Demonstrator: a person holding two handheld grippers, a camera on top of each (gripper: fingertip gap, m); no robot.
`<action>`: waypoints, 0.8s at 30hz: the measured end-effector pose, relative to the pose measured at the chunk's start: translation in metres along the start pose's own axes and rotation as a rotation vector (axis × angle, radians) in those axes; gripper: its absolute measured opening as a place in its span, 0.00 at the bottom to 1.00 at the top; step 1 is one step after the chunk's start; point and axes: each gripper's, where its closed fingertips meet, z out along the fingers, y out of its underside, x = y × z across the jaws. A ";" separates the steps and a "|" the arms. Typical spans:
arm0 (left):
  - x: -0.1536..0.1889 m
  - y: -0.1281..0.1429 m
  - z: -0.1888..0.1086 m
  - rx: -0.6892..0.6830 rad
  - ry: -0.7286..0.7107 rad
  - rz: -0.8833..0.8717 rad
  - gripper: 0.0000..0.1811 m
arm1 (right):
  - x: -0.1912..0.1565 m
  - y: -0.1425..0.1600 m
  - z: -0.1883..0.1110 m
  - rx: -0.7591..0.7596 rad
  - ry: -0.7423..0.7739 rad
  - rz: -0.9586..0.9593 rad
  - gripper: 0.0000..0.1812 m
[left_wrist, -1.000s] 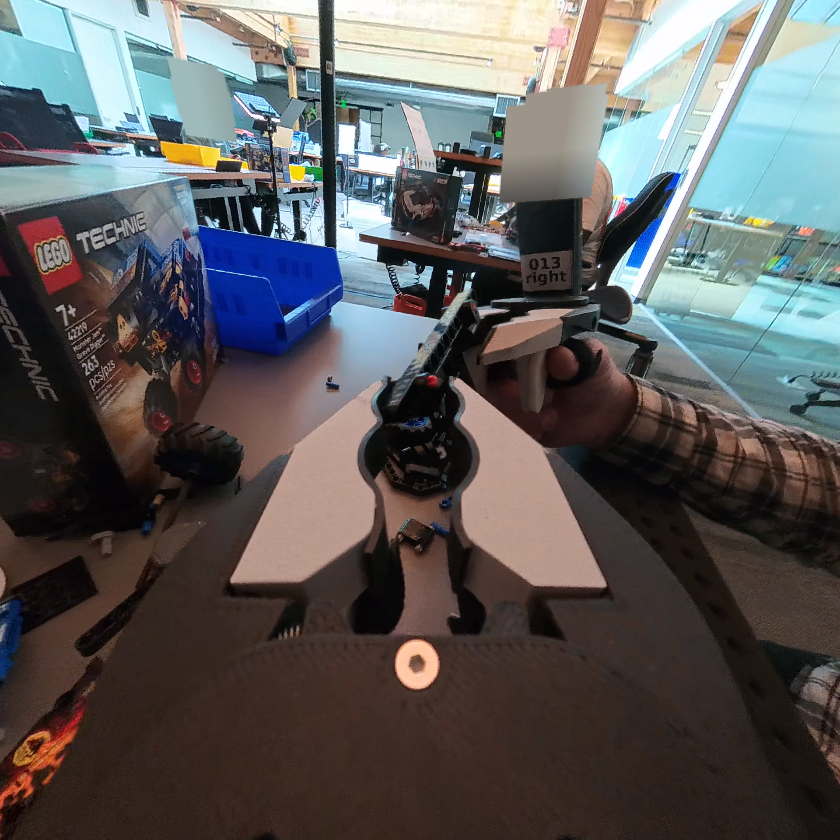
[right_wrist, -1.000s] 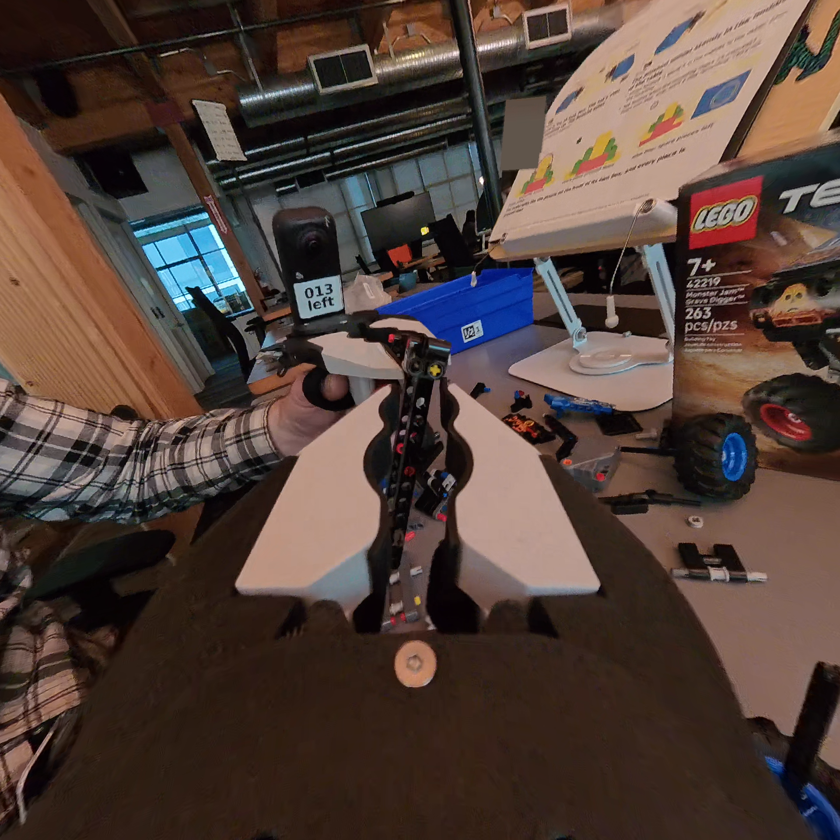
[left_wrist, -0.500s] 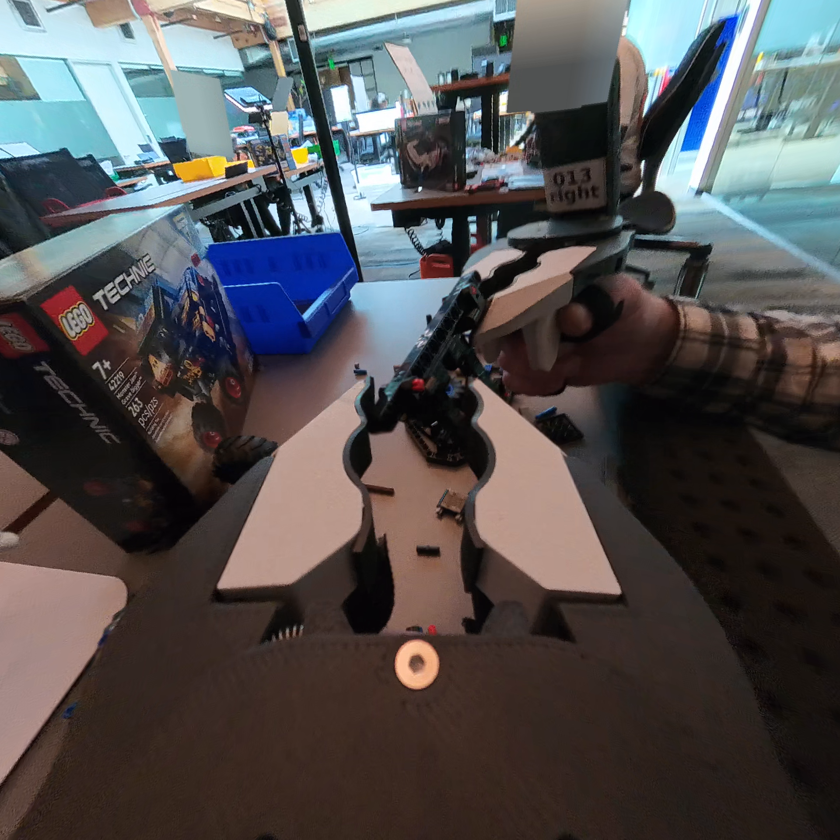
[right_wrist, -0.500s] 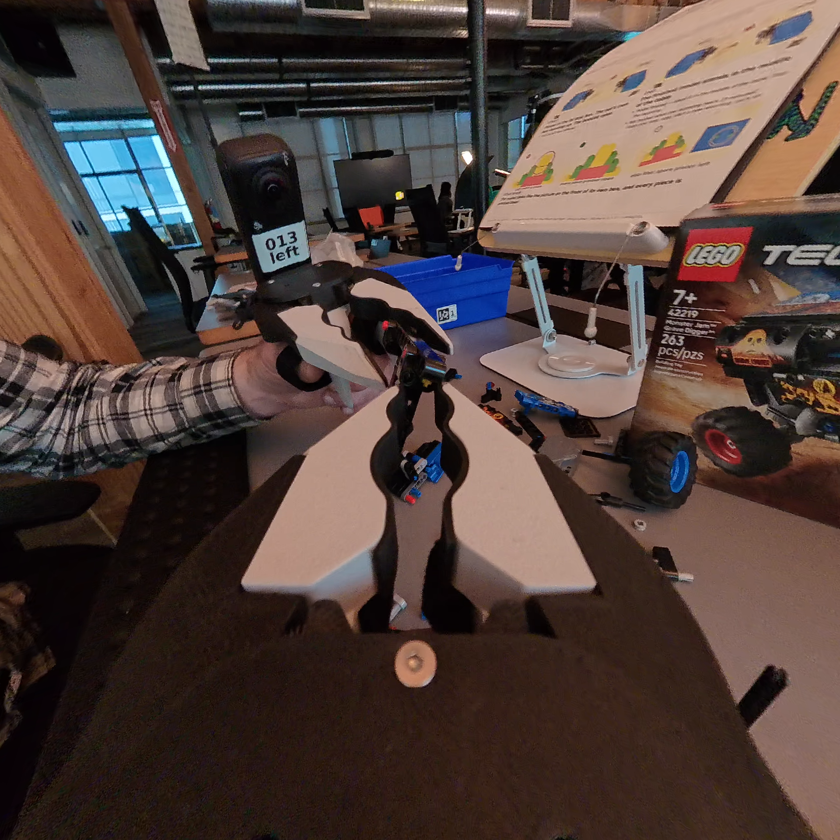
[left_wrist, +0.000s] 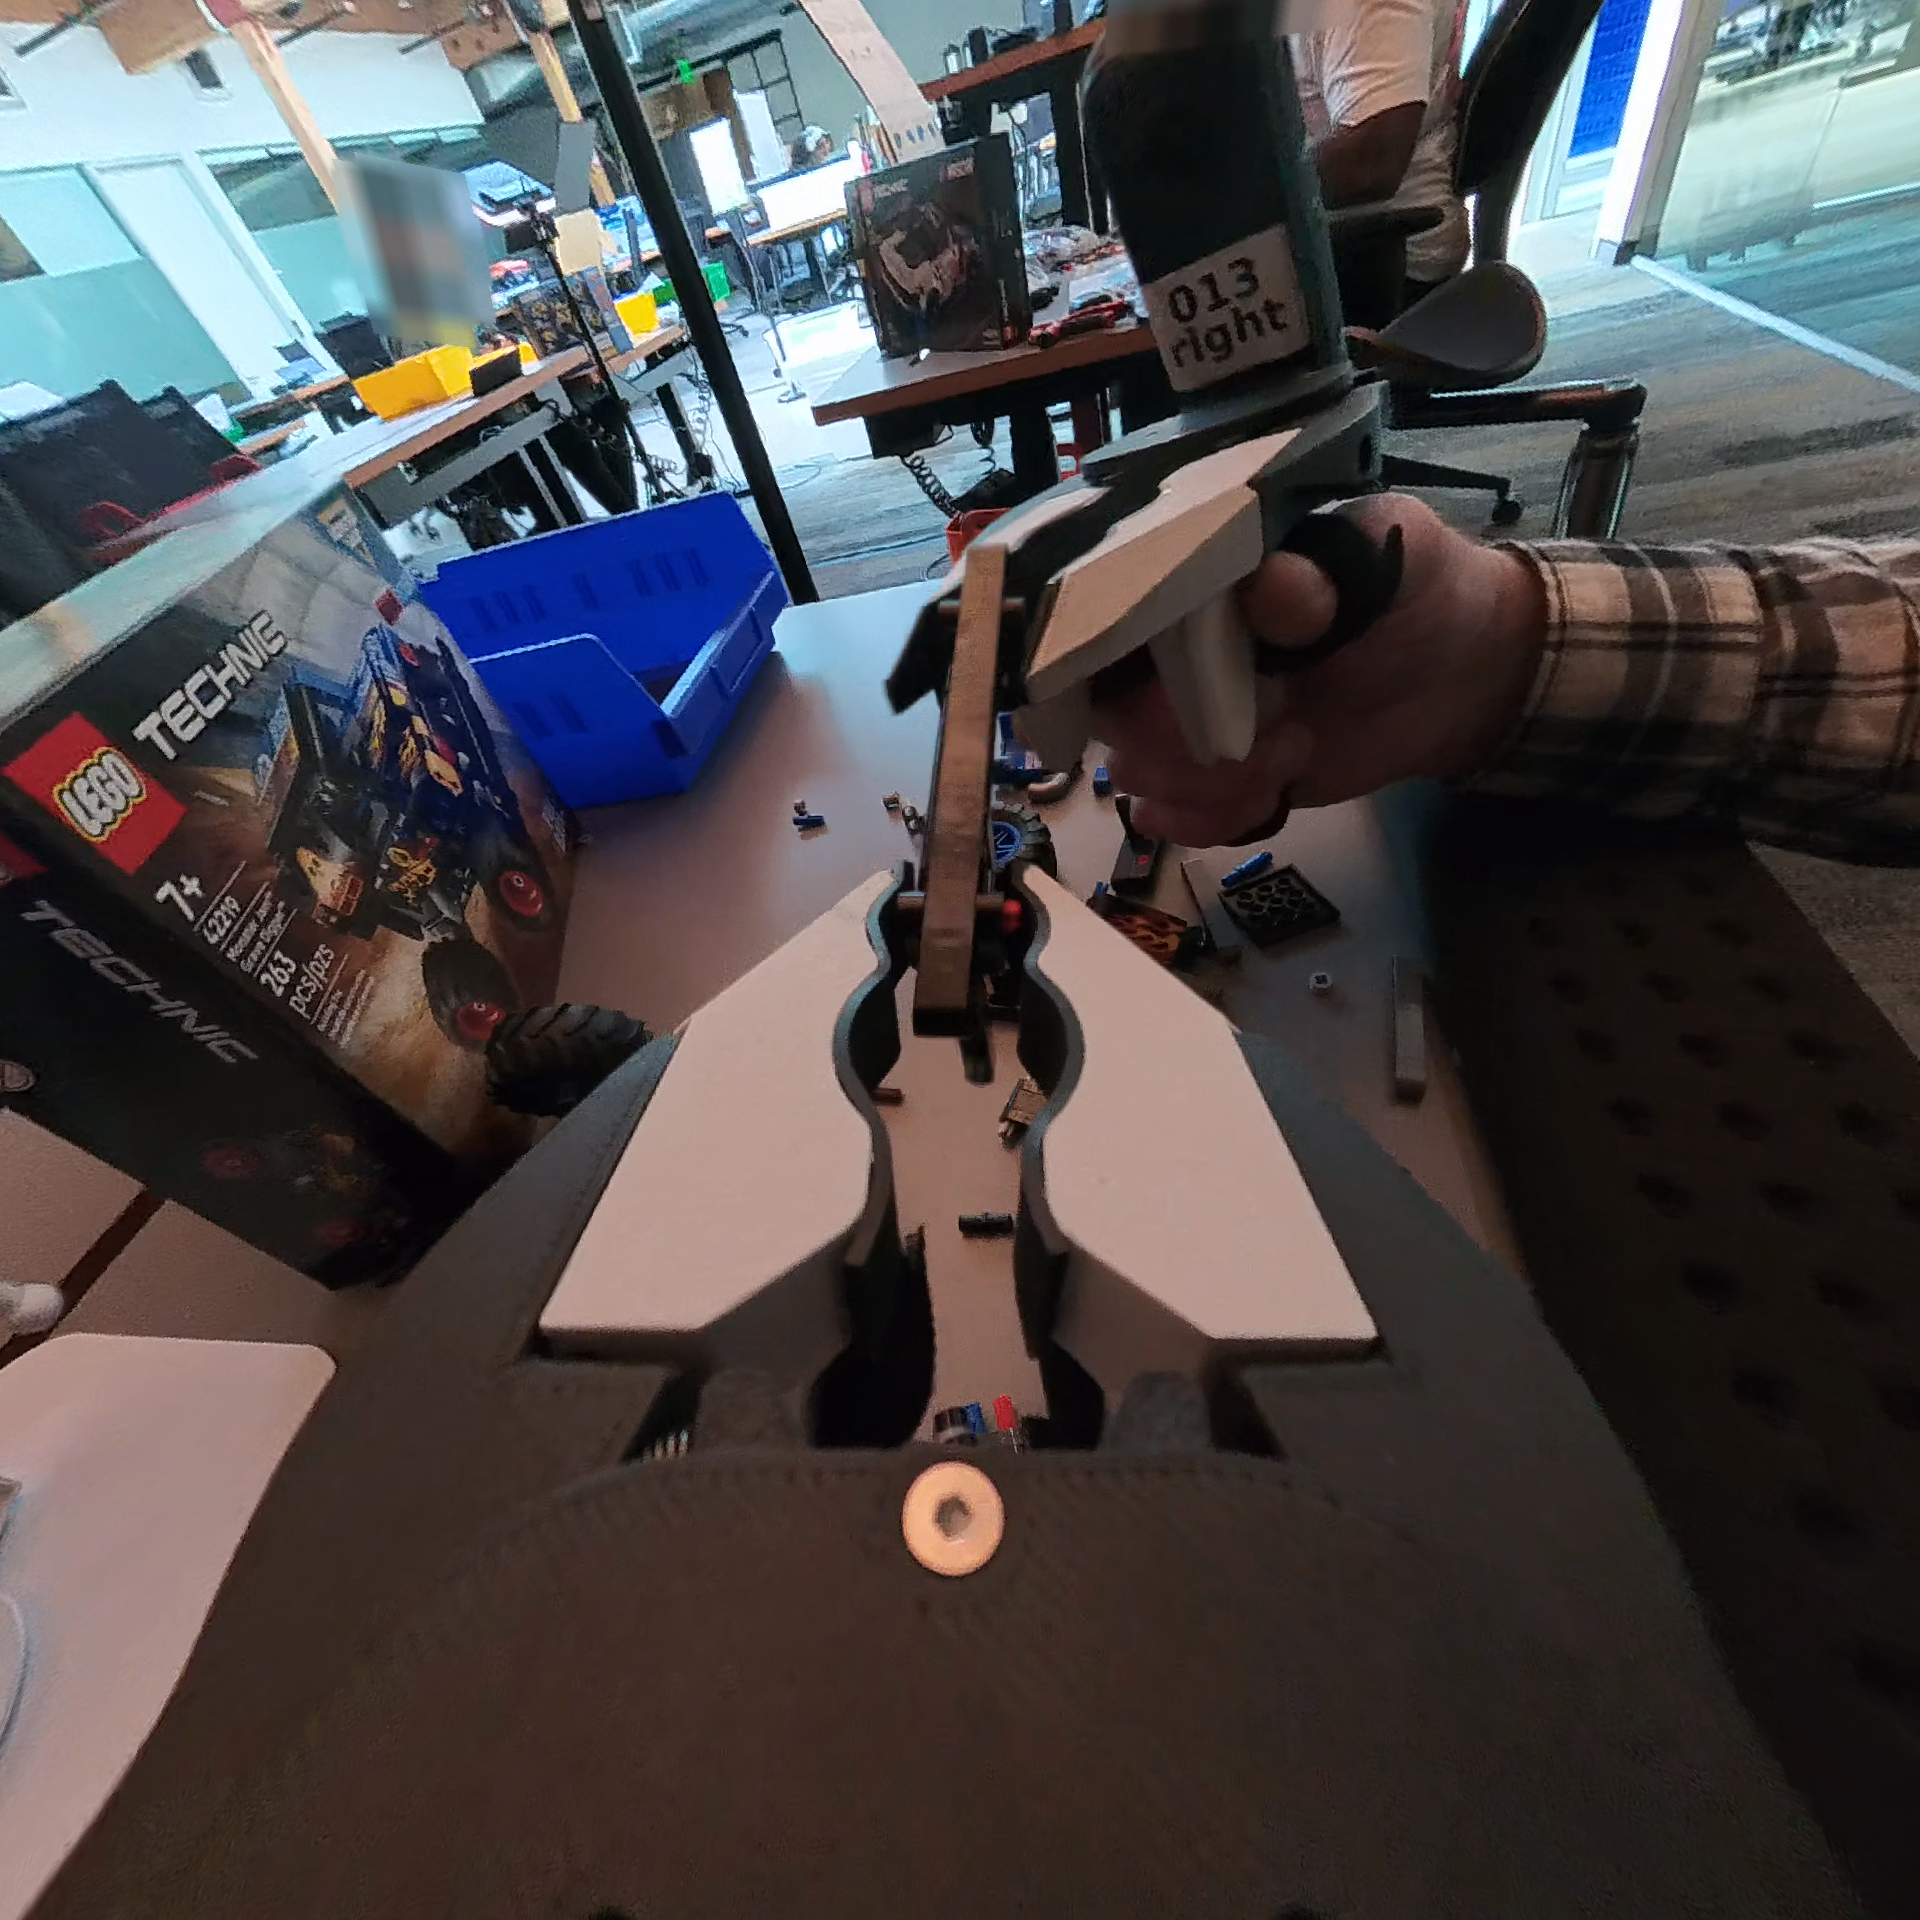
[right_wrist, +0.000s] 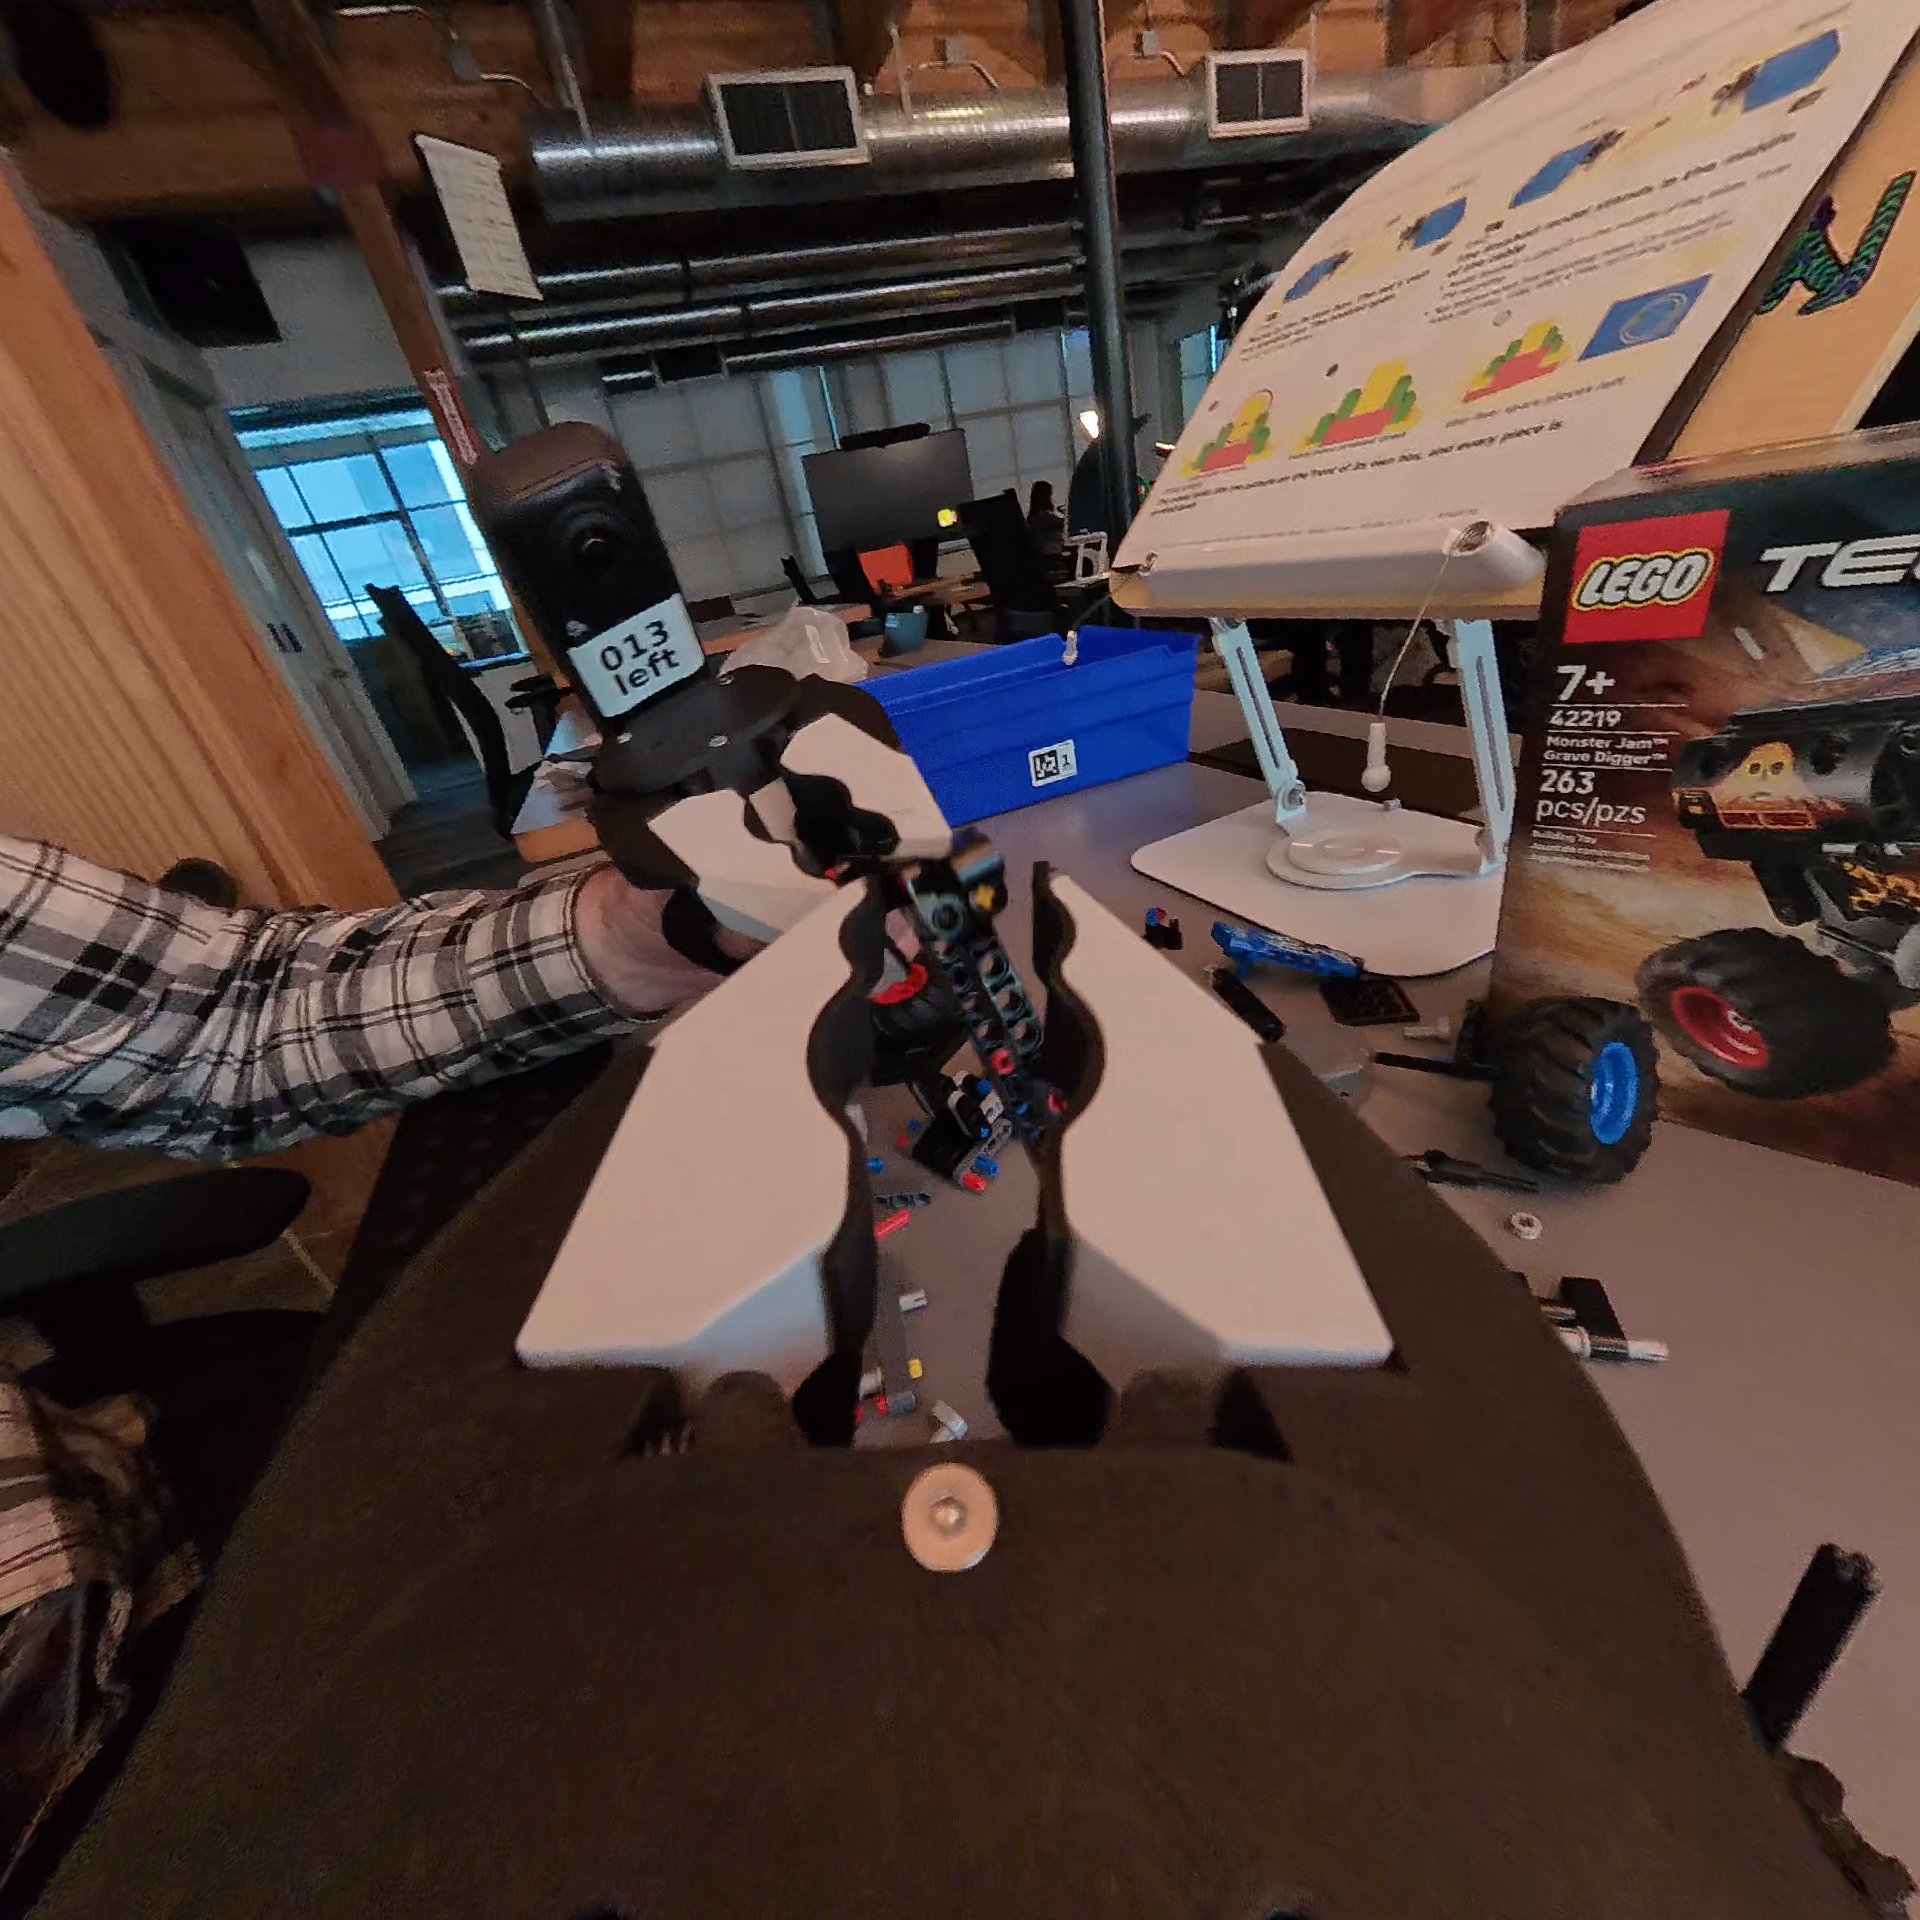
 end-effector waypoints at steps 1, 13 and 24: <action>0.002 -0.001 0.000 0.007 0.003 0.019 0.08 | 0.000 0.000 0.000 0.001 0.003 -0.006 0.15; 0.008 -0.016 -0.007 0.052 -0.022 0.156 0.14 | -0.014 -0.001 0.000 -0.035 0.036 -0.276 0.10; 0.010 -0.002 0.003 -0.091 -0.113 0.357 0.05 | -0.025 0.017 0.010 -0.130 0.032 -0.436 0.09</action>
